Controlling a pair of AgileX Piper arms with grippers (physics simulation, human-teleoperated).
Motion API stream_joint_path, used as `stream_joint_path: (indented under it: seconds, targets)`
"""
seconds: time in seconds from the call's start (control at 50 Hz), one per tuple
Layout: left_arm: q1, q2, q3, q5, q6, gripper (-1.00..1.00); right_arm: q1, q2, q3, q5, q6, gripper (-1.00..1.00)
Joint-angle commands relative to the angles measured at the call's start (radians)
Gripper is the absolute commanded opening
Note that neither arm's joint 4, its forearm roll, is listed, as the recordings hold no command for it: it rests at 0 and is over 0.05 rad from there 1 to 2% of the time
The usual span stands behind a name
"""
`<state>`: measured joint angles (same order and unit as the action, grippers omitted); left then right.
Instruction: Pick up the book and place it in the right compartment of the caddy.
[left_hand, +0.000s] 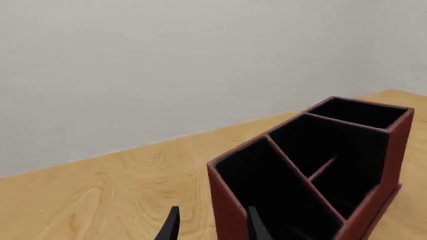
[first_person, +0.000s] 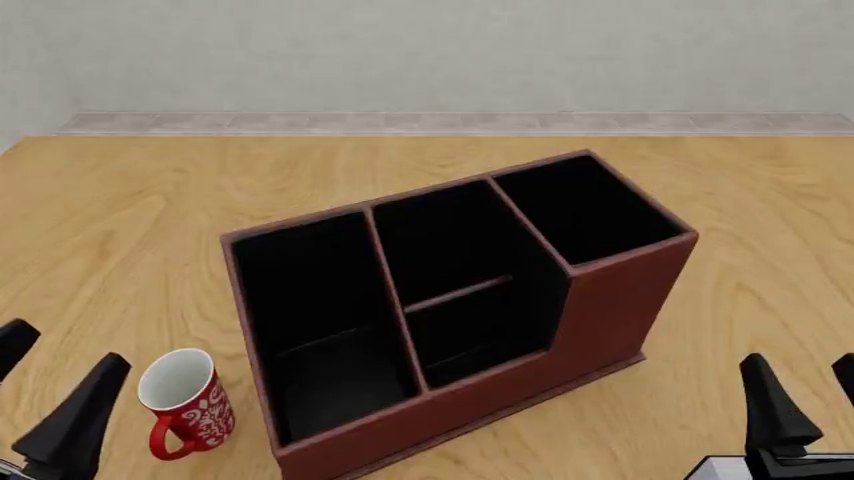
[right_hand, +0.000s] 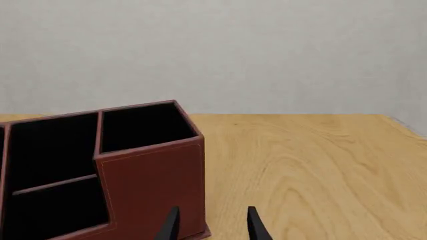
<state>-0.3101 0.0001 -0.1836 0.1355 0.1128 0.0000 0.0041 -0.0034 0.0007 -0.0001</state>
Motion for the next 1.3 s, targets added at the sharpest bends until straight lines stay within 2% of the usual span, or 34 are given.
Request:
stream_joint_path:
  seconds: [0.02, 0.04, 0.2, 0.28, 0.38, 0.5, 0.84, 1.02, 1.3]
  targets:
    - [-0.123, 0.0, -0.04, 0.065, 0.004, 1.0, 0.0, 0.002, -0.002, 0.0, 0.0, 1.0]
    - [-0.153, 0.0, -0.047, 0.083, -0.002, 1.0, 0.0, 0.003, -0.002, -0.001, 0.0, 1.0]
    - [-0.212, 0.0, -0.052, 0.106, 0.013, 1.0, 0.0, 0.003, -0.001, -0.002, 0.0, 1.0]
    - [-0.254, 0.001, -0.07, 0.128, -0.035, 1.0, 0.0, 0.002, -0.001, -0.001, 0.0, 1.0]
    - [-0.269, 0.002, -0.062, 0.129, -0.024, 1.0, 0.0, 0.002, -0.003, 0.0, 0.0, 1.0]
    - [-0.329, 0.005, -0.072, 0.141, -0.049, 1.0, 0.0, 0.003, -0.005, 0.003, 0.0, 1.0]
    - [-0.496, 0.252, -0.077, -0.065, -0.058, 1.0, 0.0, 0.003, -0.005, 0.003, 0.0, 1.0]
    - [-0.506, 0.334, -0.104, -0.124, -0.056, 1.0, 0.0, 0.003, -0.005, 0.003, -0.001, 1.0]
    - [-0.591, 0.536, -0.094, -0.299, -0.059, 1.0, 0.0, 0.003, -0.005, 0.003, -0.001, 1.0]
